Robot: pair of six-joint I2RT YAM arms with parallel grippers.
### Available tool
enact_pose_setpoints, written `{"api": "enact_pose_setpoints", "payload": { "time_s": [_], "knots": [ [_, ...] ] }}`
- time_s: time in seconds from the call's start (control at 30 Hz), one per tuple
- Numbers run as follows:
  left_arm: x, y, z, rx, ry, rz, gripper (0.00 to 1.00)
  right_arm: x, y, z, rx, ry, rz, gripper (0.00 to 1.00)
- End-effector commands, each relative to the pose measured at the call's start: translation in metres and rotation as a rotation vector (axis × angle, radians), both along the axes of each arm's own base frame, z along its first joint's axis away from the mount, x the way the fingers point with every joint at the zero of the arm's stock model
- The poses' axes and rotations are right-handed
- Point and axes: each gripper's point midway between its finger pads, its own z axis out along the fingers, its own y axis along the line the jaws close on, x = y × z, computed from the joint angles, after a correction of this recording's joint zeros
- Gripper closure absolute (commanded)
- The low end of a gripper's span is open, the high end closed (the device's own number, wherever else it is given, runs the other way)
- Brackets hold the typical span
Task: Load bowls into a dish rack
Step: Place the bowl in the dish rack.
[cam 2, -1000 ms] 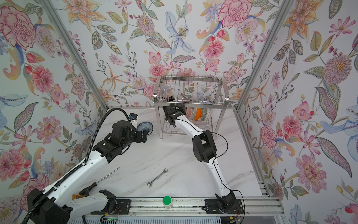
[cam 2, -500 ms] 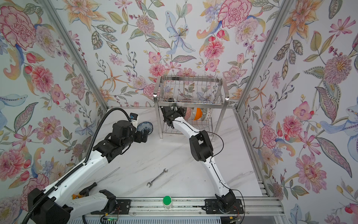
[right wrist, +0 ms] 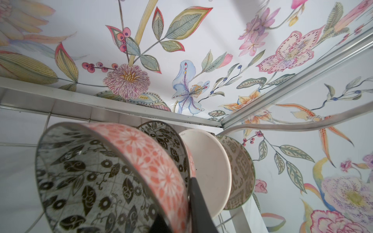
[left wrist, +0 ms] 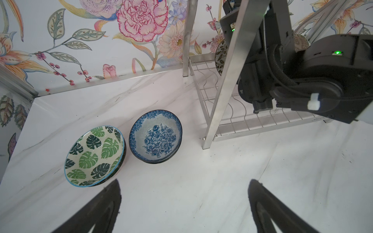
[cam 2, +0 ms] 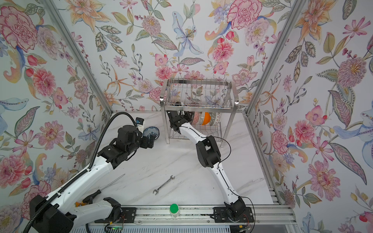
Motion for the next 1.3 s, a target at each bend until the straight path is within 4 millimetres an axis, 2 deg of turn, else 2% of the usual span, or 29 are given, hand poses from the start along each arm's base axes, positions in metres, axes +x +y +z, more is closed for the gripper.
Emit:
{"api": "enact_pose_setpoints", "payload": {
  "time_s": [0.0,0.23,0.27,0.57,0.97,1.27],
  "knots": [
    [0.002,-0.001,-0.006,-0.003,0.011,-0.012,0.01,0.004,0.003,0.017,0.011,-0.087,-0.033,1.00],
    [0.001,-0.001,-0.006,-0.005,0.010,-0.012,0.01,0.009,0.009,0.015,0.044,-0.116,-0.014,1.00],
    [0.001,-0.001,-0.005,-0.006,0.008,-0.012,0.01,0.003,0.025,0.016,0.053,-0.125,0.014,1.00],
    [-0.001,0.001,-0.003,-0.006,0.005,-0.011,0.01,0.003,0.038,0.015,0.115,-0.163,0.038,1.00],
    [-0.001,0.000,-0.002,-0.007,0.005,-0.014,0.01,0.006,0.035,0.007,0.113,-0.165,0.021,1.00],
    [-0.001,0.000,-0.003,-0.012,0.009,-0.012,0.01,0.008,0.023,-0.002,0.129,-0.179,-0.016,1.00]
  ]
}}
